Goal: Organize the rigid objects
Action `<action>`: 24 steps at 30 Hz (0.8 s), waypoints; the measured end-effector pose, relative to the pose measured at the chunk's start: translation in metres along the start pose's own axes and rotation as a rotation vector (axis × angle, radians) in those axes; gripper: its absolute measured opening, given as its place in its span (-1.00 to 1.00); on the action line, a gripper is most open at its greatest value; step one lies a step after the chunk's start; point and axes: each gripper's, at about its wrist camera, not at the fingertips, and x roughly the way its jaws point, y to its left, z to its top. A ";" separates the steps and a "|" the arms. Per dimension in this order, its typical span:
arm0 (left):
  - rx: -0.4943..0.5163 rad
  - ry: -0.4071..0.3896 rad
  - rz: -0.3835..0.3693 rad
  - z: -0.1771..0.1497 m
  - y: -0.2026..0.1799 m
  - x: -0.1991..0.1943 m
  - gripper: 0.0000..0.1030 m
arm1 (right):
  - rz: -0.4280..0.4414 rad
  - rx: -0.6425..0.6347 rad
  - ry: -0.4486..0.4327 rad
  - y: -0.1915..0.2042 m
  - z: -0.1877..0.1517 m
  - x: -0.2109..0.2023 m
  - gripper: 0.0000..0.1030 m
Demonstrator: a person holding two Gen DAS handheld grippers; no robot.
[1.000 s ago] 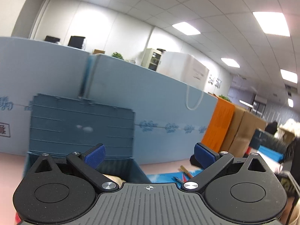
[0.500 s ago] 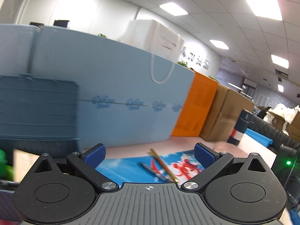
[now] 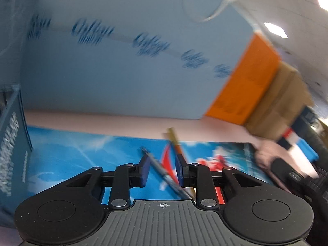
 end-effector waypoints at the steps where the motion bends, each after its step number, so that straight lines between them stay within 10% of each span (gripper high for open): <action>1: -0.006 0.014 0.010 0.000 0.001 0.007 -0.52 | -0.001 0.000 0.005 0.000 -0.001 0.001 0.96; 24: 0.211 0.067 0.192 0.000 -0.042 0.059 -0.54 | -0.086 -0.070 0.096 0.002 -0.005 0.012 0.96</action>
